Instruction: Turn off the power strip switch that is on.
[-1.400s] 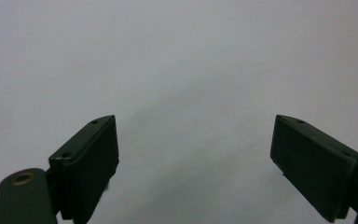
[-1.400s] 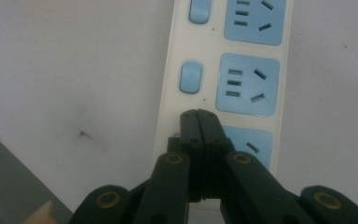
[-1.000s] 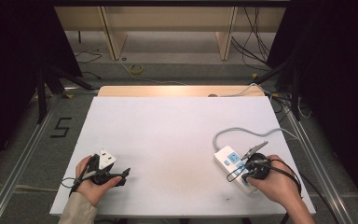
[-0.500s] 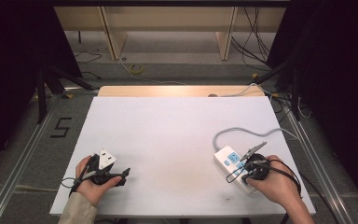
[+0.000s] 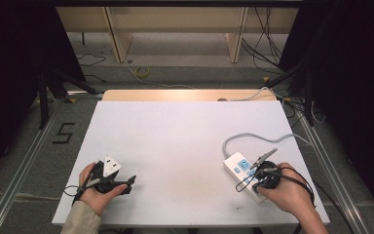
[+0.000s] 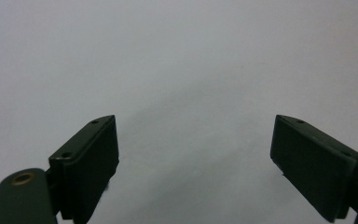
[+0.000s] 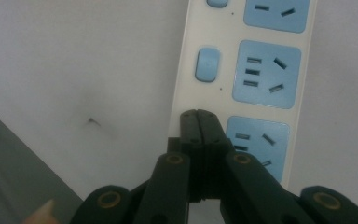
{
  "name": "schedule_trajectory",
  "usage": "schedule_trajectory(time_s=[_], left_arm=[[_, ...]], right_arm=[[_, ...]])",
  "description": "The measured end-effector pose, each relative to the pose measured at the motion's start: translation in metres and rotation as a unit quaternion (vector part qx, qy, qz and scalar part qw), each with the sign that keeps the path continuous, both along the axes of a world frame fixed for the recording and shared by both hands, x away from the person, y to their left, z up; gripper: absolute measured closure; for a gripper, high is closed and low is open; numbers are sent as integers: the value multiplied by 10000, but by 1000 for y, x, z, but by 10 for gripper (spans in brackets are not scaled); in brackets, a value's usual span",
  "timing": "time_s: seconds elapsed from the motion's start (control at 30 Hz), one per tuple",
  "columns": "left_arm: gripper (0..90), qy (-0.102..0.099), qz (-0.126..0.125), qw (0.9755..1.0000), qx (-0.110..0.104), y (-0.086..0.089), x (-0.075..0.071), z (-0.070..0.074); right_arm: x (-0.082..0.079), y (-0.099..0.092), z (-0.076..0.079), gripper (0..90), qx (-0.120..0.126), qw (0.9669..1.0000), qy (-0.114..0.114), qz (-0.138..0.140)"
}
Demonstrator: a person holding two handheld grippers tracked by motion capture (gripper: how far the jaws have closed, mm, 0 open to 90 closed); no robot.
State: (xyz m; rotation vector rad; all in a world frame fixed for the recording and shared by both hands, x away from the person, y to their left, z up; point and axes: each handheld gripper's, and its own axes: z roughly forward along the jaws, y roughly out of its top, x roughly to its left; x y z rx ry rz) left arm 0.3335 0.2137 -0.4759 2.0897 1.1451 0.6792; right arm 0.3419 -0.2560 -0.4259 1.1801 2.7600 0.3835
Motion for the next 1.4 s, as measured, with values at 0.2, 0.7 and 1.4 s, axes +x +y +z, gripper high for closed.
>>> schedule_trajectory(time_s=[0.2, 0.7, 1.4], left_arm=[[149, 7, -7, 10000, 20, 0, 0, 0], [149, 6, -9, 10000, 13, 0, 0, 0], [149, 20, -6, 10000, 15, 0, 0, 0]], right_arm=[[0, 0, 0, 900, -7, 10000, 20, -19], [0, 2, -1, 900, -43, 9999, 34, -120], [2, 3, -1, 900, -62, 9996, 140, -238]])
